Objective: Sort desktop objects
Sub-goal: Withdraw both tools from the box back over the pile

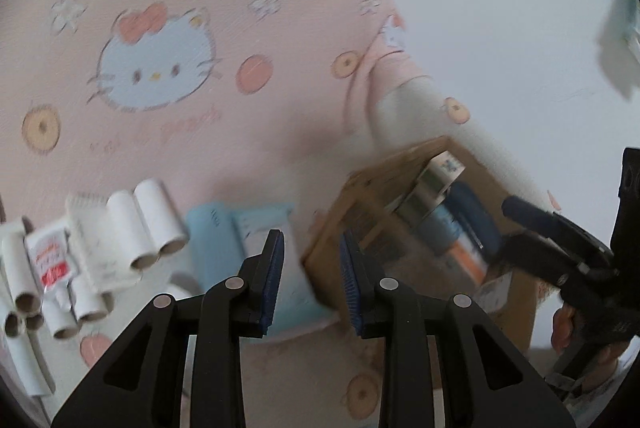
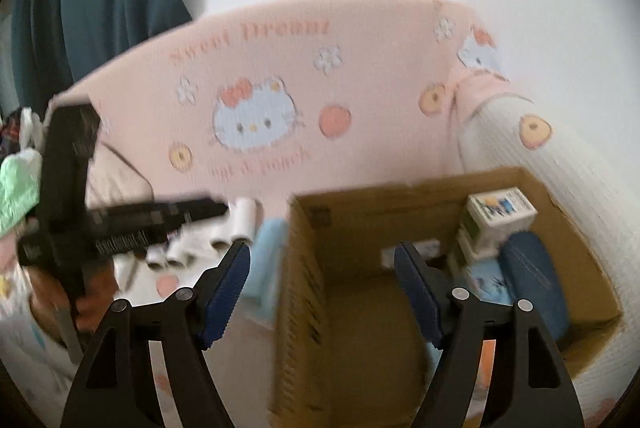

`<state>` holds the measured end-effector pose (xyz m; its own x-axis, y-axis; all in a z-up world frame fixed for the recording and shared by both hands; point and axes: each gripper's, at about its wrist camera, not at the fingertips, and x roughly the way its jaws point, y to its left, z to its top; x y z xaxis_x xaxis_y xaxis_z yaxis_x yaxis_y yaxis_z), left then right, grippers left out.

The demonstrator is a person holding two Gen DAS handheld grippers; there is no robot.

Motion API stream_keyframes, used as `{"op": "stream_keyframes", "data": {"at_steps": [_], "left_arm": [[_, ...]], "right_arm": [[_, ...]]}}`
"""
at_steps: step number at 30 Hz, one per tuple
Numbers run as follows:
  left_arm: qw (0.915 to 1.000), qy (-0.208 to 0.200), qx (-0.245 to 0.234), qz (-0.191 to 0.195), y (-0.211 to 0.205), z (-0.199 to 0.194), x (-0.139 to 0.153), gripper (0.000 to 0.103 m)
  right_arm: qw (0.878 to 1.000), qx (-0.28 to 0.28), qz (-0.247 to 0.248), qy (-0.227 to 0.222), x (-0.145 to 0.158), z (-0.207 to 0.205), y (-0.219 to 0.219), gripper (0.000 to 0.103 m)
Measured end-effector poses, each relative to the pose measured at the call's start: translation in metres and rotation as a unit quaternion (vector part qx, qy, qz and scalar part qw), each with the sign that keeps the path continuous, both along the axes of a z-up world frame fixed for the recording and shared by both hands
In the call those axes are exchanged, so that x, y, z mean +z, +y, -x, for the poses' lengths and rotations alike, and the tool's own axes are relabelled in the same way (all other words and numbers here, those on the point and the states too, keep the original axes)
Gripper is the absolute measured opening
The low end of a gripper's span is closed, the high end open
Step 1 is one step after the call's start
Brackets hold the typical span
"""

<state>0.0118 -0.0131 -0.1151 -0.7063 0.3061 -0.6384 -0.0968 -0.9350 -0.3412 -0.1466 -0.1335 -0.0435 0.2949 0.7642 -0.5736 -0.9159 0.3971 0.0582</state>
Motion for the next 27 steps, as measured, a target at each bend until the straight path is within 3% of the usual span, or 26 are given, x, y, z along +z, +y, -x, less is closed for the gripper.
{"op": "stream_keyframes", "data": {"at_steps": [5,14,27], "left_arm": [[0.9992,-0.018,0.035,-0.01,-0.034,-0.01,-0.016,0.034],[0.9939,-0.053,0.057,-0.078,-0.086,-0.016,-0.049,0.045],[0.9733,-0.144,0.042,-0.174,-0.125,-0.005,-0.117,0.046]], "right_arm": [[0.999,0.039,-0.004,0.036,-0.003,0.017,0.031,0.078],[0.993,0.121,0.008,-0.009,-0.017,0.059,0.083,0.078],[0.966,0.199,0.163,-0.018,-0.113,0.082,0.171,0.079]]}}
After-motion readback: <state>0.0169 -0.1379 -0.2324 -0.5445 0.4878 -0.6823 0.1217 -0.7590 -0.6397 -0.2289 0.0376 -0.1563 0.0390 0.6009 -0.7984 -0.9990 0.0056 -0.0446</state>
